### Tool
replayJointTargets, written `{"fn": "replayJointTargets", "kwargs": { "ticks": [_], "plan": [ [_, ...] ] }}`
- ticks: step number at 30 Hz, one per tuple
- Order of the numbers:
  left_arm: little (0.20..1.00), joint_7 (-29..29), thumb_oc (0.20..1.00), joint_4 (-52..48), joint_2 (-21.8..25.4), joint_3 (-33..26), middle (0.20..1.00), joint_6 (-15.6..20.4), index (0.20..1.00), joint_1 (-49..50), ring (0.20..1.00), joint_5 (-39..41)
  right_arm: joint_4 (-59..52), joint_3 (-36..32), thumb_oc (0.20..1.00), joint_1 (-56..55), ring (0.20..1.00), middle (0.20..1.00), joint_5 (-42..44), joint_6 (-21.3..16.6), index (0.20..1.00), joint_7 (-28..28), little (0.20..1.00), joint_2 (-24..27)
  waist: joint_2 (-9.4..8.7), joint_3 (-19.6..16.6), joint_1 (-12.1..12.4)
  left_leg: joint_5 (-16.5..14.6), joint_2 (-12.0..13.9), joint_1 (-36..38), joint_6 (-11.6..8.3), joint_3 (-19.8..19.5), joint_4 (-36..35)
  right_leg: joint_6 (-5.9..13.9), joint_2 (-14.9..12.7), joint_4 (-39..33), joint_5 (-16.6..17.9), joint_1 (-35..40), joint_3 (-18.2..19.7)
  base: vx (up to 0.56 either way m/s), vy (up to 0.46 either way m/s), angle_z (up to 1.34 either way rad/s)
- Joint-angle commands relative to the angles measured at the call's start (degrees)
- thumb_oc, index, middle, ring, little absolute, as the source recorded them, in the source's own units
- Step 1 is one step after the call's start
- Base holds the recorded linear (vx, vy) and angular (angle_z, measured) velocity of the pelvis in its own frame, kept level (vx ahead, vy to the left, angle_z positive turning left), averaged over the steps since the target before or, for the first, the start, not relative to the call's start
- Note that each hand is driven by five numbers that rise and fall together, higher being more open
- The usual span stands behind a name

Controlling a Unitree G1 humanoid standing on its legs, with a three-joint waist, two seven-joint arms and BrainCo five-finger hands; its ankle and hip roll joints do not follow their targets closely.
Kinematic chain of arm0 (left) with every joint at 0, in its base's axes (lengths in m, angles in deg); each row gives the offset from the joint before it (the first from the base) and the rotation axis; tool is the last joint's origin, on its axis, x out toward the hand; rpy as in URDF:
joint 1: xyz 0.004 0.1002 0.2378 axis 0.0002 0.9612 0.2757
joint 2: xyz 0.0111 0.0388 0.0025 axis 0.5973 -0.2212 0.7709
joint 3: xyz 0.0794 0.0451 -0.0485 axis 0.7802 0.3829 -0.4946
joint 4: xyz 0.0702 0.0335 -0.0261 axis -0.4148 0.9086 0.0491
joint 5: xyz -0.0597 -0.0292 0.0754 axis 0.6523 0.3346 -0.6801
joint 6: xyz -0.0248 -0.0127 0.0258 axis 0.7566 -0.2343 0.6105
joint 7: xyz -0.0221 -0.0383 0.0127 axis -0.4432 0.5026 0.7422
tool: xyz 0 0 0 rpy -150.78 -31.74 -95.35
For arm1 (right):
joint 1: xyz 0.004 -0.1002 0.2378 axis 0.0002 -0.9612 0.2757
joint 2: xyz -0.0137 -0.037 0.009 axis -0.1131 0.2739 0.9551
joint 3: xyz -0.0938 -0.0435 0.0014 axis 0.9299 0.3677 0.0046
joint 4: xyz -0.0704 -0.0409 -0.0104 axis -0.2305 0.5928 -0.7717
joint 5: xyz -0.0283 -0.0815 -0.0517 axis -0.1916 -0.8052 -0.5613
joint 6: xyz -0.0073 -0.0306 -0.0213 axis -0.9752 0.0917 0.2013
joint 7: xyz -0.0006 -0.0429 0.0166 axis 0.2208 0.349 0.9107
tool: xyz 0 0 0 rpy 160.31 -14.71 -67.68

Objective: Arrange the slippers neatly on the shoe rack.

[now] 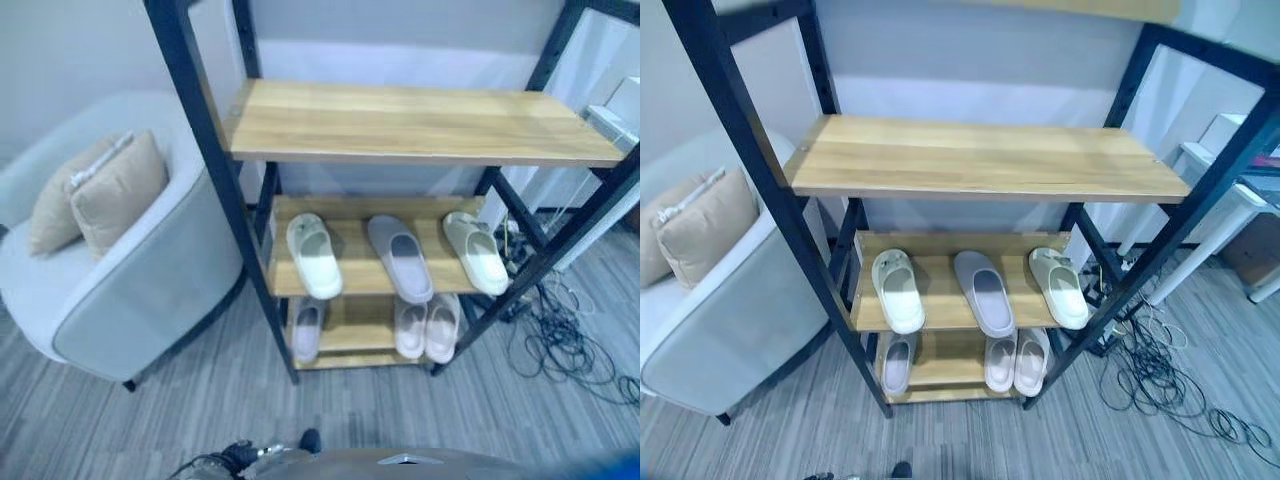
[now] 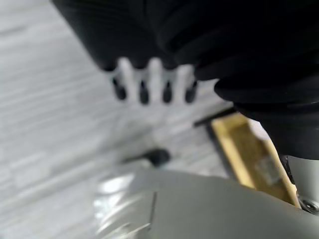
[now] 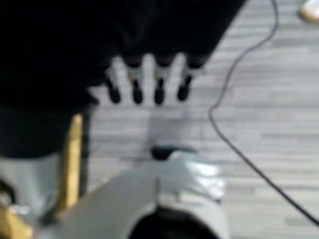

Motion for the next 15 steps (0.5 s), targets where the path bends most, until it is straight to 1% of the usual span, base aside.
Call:
{"fn": "replayJointTargets", "kwargs": {
  "ticks": [1, 2, 3, 5, 6, 7, 8, 11, 13, 15],
  "plan": [
    [1.0, 0.1, 1.0, -1.03, -1.64, 0.11, 1.0, 0.56, 1.0, -1.19, 1.0, -1.77, -2.23, 1.1, 1.0, 1.98, 1.0, 1.0, -2.53, -0.01, 1.0, 0.2, 1.0, 3.19, 1.06, 4.53, 1.86, -8.42, 0.65, -1.26, 0.29, 2.5, 7.6, 3.41, -1.06, 11.0, -1.35, -7.58, 1.09, -0.04, 0.036, -0.15],
    [1.0, 0.05, 1.0, -1.36, -1.64, 0.31, 1.0, 0.65, 1.0, -1.4, 1.0, -1.95, -2.35, 1.23, 1.0, 2.34, 1.0, 1.0, -2.63, -0.03, 1.0, 0.21, 1.0, 3.28, 1.29, 4.83, 1.93, -8.53, 0.55, -1.33, 0.47, 2.82, 7.82, 3.82, -1.38, 13.93, -1.4, -9.03, 0.66, -0.04, -0.022, -0.28],
    [1.0, -0.1, 1.0, -1.84, -1.08, 0.37, 1.0, 0.92, 1.0, -1.42, 1.0, -2.1, -3.07, 1.32, 1.0, 2.73, 1.0, 1.0, -3.02, -0.13, 1.0, 0.26, 1.0, 3.56, 1.96, 5.37, 1.76, -8.47, 0.94, -0.98, 0.28, 2.5, 7.49, 4.8, -3.46, 15.56, -0.38, -10.45, 0.11, 0.0, -0.087, -0.29],
    [1.0, 0.19, 1.0, -2.57, -0.53, 0.78, 1.0, 0.83, 1.0, -1.78, 1.0, -1.77, -3.36, 2.22, 1.0, 2.71, 1.0, 1.0, -3.59, 0.22, 1.0, -0.49, 1.0, 3.89, 2.78, 5.98, 1.09, -8.63, 1.59, -0.85, -0.18, 2.18, 7.47, 4.4, -6.01, 13.43, 0.93, -11.53, 0.07, 0.04, -0.114, -0.18],
    [1.0, 0.2, 1.0, -2.6, -0.53, 0.77, 1.0, 0.81, 1.0, -1.77, 1.0, -1.77, -3.36, 2.23, 1.0, 2.71, 1.0, 1.0, -3.59, 0.21, 1.0, -0.5, 1.0, 3.89, 2.81, 6.07, 0.97, -8.7, 1.61, -0.77, -0.19, 2.07, 7.52, 4.39, -5.99, 13.38, 0.9, -11.34, -0.06, 0.04, -0.083, -0.1],
    [1.0, 0.14, 1.0, -2.49, -0.59, 0.58, 1.0, 1.14, 1.0, -1.48, 1.0, -1.41, -3.46, 1.47, 1.0, 2.81, 1.0, 1.0, -3.57, 0.23, 1.0, -0.02, 1.0, 3.86, 2.75, 6.04, 0.61, -8.83, 1.51, -0.65, -0.36, 1.79, 7.68, 4.58, -6.17, 12.78, 1.87, -12.06, 0.96, 0.08, -0.153, 0.02],
    [1.0, -0.3, 1.0, -1.9, -0.31, 0.56, 1.0, 1.38, 1.0, -1.2, 1.0, -2.43, -3.55, 1.17, 1.0, 2.75, 1.0, 1.0, -3.69, -0.17, 1.0, 0.46, 1.0, 4.07, 1.8, 5.65, 0.93, -9.04, 1.45, -0.39, -0.9, 2.22, 7.63, 5.15, -6.56, 8.81, 2.56, -10.47, 0.57, 0.08, -0.152, 0.08],
    [1.0, -0.24, 1.0, -1.71, -0.27, 0.58, 1.0, 1.47, 1.0, -0.93, 1.0, -2.8, -3.71, 1.3, 1.0, 2.6, 1.0, 1.0, -4.03, -0.27, 1.0, 0.39, 1.0, 4.24, 1.7, 5.48, 0.93, -8.93, 1.61, -0.26, -1.07, 2.2, 7.37, 5.25, -6.57, 7.79, 2.74, -9.88, 0.01, 0.06, -0.105, 0.1],
    [1.0, -0.08, 1.0, -1.38, -0.17, 1.18, 1.0, 1.74, 1.0, 0.39, 1.0, -4.98, -6.22, 2.77, 1.0, 3.52, 1.0, 1.0, -5.85, -0.97, 1.0, 0.63, 1.0, 5.75, 1.89, 4.72, 1.25, -7.93, 3.29, 0.47, -2.36, 1.46, 5.34, 5.07, -5.69, 5.13, 2.65, -7.91, -1.52, 0.1, -0.161, 0.13],
    [1.0, -0.04, 1.0, -1.39, -0.18, 1.4, 1.0, 1.79, 1.0, 0.63, 1.0, -5.43, -6.85, 3.04, 1.0, 3.94, 1.0, 1.0, -6.18, -1.11, 1.0, 0.8, 1.0, 6.1, 1.97, 4.68, 1.34, -7.85, 3.54, 0.59, -2.43, 1.15, 5.11, 4.94, -5.49, 5.15, 2.44, -7.63, -1.69, 0.05, -0.075, 0.07]
  ]
}}
